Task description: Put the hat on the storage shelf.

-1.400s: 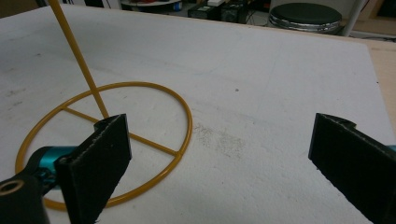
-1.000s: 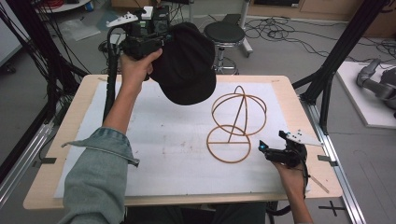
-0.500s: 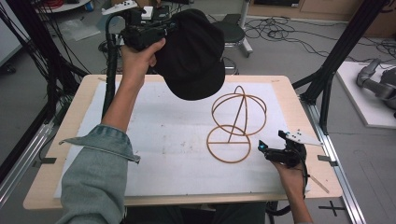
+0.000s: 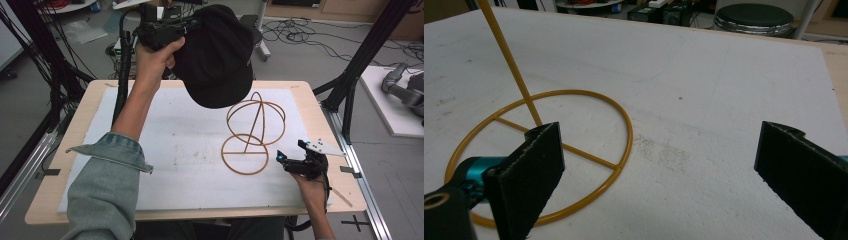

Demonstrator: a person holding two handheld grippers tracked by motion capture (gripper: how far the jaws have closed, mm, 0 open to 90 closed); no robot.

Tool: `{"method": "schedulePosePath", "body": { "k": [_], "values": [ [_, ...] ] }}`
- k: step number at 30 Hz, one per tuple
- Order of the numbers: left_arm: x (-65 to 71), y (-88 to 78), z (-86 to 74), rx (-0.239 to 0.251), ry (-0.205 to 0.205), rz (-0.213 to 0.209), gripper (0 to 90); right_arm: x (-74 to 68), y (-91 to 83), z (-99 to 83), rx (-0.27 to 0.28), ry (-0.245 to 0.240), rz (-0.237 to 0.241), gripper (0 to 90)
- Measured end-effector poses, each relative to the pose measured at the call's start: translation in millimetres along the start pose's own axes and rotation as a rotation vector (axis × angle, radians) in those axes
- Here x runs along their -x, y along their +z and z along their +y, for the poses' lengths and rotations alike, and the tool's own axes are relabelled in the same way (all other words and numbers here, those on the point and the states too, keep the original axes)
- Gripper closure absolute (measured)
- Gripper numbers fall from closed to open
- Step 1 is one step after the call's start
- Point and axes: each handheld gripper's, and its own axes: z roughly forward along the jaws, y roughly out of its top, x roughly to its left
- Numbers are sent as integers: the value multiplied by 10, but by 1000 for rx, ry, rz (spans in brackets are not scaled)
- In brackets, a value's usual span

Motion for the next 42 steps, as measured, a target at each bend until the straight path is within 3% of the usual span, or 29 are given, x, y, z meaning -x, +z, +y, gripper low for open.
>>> {"method": "schedulePosePath", "body": {
  "k": [14, 24, 42],
  "values": [
    [132, 245, -67, -32, -48, -143, 729, 3, 0, -3, -2, -6, 0, 54],
    [150, 417, -200, -95, -67, -183, 729, 4, -10, -8, -5, 4, -2, 54],
    [195, 567, -408, -205, -34, -232, 728, 17, -22, -10, -1, 1, -6, 55]
  ]
}}
